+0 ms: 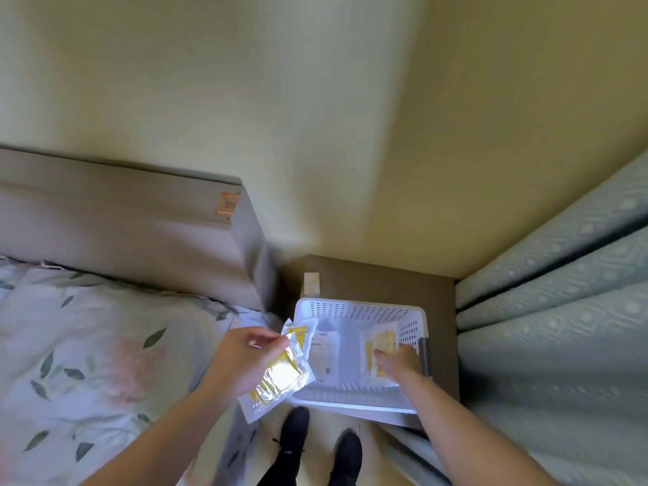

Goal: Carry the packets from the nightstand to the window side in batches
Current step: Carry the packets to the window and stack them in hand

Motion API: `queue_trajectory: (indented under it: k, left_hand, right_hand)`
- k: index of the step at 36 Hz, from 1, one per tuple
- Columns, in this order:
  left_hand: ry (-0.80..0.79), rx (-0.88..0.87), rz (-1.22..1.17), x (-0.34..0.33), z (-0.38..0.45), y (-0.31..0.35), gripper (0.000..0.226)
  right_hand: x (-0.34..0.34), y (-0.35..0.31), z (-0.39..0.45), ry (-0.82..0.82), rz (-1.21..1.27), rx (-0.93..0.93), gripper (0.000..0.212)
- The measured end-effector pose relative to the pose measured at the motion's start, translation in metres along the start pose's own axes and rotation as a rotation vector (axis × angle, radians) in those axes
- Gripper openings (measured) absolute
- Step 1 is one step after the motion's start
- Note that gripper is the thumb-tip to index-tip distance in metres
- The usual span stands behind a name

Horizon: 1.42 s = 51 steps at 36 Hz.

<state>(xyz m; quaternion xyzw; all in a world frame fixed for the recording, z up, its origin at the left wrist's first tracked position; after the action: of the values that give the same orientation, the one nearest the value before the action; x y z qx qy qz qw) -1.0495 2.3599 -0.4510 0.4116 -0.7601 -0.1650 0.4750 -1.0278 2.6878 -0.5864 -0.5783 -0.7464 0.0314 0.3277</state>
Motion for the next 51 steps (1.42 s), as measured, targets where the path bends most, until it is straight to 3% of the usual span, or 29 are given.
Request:
queue_trajectory:
  k: [6, 9, 13, 18, 21, 24, 29, 33, 38, 40, 44, 49, 51]
  left_hand:
    - [-0.029, 0.003, 0.014, -0.018, 0.032, -0.012, 0.01]
    - [-0.036, 0.0, 0.03, -0.025, 0.039, -0.011, 0.009]
    - [-0.075, 0.028, 0.026, -0.032, 0.039, -0.013, 0.01]
    - [-0.089, 0.047, 0.023, -0.032, 0.036, -0.018, 0.011]
    - [-0.077, 0.045, 0.016, -0.029, 0.035, -0.018, 0.01]
    - [-0.078, 0.055, -0.012, -0.028, 0.034, -0.017, 0.009]
    - [-0.077, 0.057, -0.034, -0.029, 0.034, -0.016, 0.011]
    - [-0.103, 0.069, -0.025, -0.032, 0.028, -0.011, 0.013]
    - [-0.139, 0.078, -0.085, -0.038, 0.018, 0.002, 0.013]
    - [-0.153, 0.096, -0.106, -0.041, 0.014, 0.004, 0.013]
    - [-0.209, 0.127, -0.16, -0.052, 0.007, 0.011, 0.014]
    - [-0.305, 0.191, -0.212, -0.073, -0.001, 0.015, 0.018]
    - [-0.33, 0.198, -0.204, -0.081, -0.002, 0.013, 0.02]
  right_hand:
    - [-0.022, 0.007, 0.032, -0.055, -0.117, -0.05, 0.051]
    - [-0.016, 0.012, 0.043, -0.011, -0.157, -0.025, 0.042]
    - [-0.007, 0.007, 0.029, 0.063, -0.112, 0.048, 0.028]
    - [0.003, 0.008, 0.012, 0.079, -0.011, 0.024, 0.029]
    - [0.002, 0.0, 0.009, 0.045, -0.007, -0.012, 0.044]
    - [-0.002, -0.005, 0.02, 0.029, 0.021, -0.023, 0.036]
    - [-0.018, 0.004, 0.025, -0.024, -0.132, -0.092, 0.083]
    - [-0.026, 0.003, 0.01, -0.026, -0.152, 0.02, 0.054]
    - [-0.044, 0.004, -0.023, -0.243, 0.362, 0.021, 0.034]
    - [-0.049, -0.003, -0.041, -0.356, 0.463, 0.009, 0.027]
    - [-0.05, -0.013, -0.063, -0.494, 0.561, 0.017, 0.029]
    - [-0.043, -0.01, -0.074, -0.492, 0.557, 0.004, 0.042]
    - [-0.037, -0.011, -0.077, -0.482, 0.562, 0.029, 0.033]
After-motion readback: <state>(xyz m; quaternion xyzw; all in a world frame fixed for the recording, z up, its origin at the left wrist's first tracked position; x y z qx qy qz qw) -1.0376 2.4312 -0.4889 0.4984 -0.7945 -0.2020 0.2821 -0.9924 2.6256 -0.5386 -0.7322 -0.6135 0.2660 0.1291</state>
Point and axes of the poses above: each hand's wrist, its own z-axis towards the middle knuckle, its own x-axis out of the back of the hand, y = z × x, the point moved 10 cm from there along z, towards the middle knuckle, and after that the axes turned 8 degrees about z, right-handed, at the moved point
